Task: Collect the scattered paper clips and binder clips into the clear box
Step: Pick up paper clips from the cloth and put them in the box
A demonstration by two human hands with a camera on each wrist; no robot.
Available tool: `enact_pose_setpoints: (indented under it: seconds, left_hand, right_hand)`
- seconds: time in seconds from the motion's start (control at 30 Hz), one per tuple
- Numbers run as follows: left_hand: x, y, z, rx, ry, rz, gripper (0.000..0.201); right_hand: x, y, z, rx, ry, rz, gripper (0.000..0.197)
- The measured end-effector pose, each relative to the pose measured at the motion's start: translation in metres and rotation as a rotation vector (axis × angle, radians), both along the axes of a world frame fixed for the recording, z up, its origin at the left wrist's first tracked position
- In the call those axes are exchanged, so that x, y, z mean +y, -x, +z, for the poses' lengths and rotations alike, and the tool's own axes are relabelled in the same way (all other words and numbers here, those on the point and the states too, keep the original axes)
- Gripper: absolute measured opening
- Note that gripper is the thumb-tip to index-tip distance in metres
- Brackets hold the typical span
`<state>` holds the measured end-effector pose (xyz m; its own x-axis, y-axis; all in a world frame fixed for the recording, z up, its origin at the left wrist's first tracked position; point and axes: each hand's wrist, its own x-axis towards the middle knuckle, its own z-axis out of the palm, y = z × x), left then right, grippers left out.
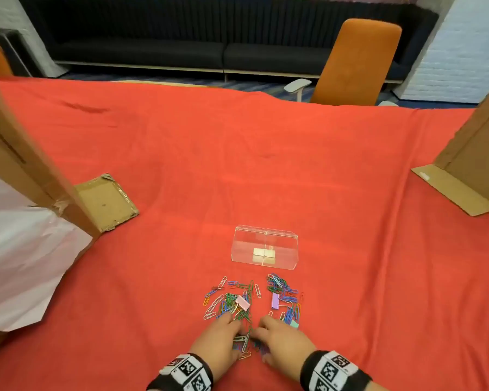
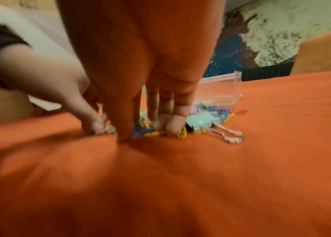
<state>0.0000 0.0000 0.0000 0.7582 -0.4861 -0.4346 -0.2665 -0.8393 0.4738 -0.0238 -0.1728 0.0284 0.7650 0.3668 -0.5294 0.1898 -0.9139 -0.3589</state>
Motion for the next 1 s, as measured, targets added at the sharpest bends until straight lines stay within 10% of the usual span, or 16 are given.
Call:
enact_pose_setpoints:
  seconds: [0.33,0.7,1.0]
  left_hand:
    - [0.005,-0.019,0.004,0.026,0.070,-0.107,0.016]
    - [-0.012,-0.111,0.062,-0.185,0.408,0.267,0.016]
    - [-0.034,-0.153,0.050,-0.222,0.325,0.366,0.013]
  right_hand:
    - [-0.007,-0.020,-0.002,0.055,-0.061,-0.086,0.023]
    - [-0.011,-0.103,0.039,-0.182,-0.556,-0.717,0.010]
    - [0.000,-0.148,0.021,-0.273,-0.449,-0.850,0.019]
